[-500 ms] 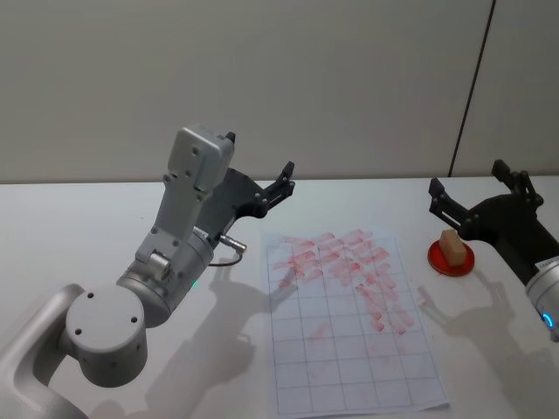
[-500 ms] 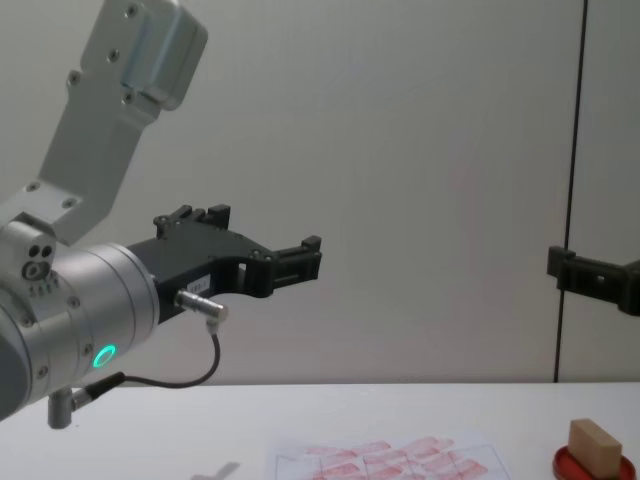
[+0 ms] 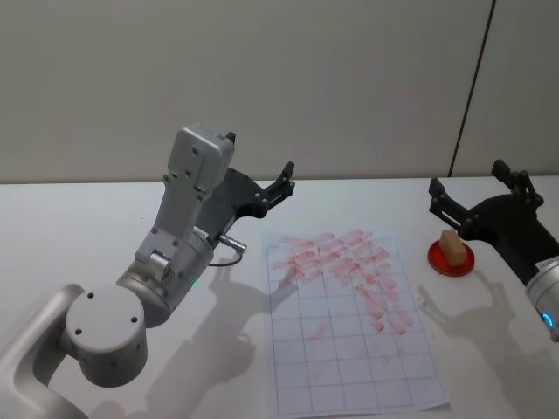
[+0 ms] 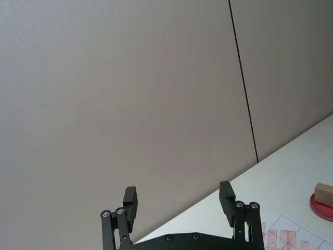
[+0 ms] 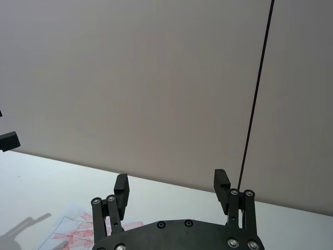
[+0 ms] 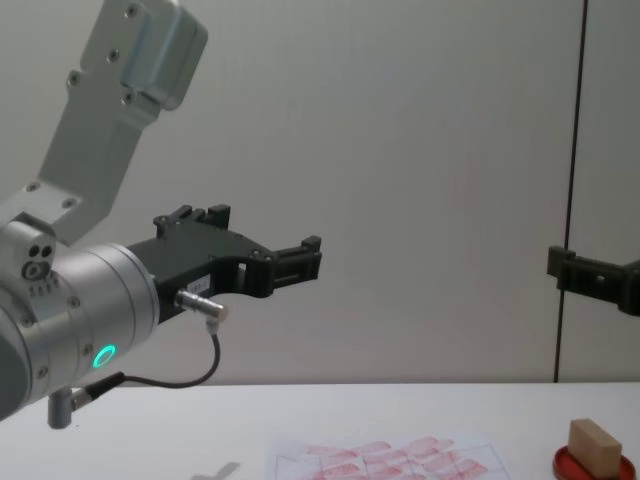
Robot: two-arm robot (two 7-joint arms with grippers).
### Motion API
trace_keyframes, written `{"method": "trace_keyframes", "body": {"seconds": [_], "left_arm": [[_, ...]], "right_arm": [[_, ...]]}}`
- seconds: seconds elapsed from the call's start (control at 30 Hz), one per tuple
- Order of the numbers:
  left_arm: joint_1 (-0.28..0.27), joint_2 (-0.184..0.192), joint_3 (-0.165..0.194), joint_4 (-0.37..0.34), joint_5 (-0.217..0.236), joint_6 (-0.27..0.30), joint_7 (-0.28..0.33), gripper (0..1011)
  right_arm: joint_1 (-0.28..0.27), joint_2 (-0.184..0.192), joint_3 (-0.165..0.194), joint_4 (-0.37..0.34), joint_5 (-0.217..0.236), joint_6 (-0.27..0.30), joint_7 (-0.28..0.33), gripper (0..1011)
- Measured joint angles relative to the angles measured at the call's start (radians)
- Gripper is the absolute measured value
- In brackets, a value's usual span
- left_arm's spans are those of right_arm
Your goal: Use the one hand to pick up the stamp and affix it onto the A4 paper.
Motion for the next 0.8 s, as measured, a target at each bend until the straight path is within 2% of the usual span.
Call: {"method": "trace_keyframes", "body": {"seconds": [0.5, 0.8], "left_arm": [[0.0, 0.0, 0.0, 0.0, 0.0, 0.0, 0.0, 1002], [0.0, 0.0, 0.0, 0.0, 0.0, 0.0, 0.0, 1001]], "right_arm": [[0.0, -0.001, 0.0, 0.0, -0.001, 0.001, 0.0, 1001], [0.006, -0.018, -0.005, -0.003, -0.008, 0.057, -0.038, 1001]]}}
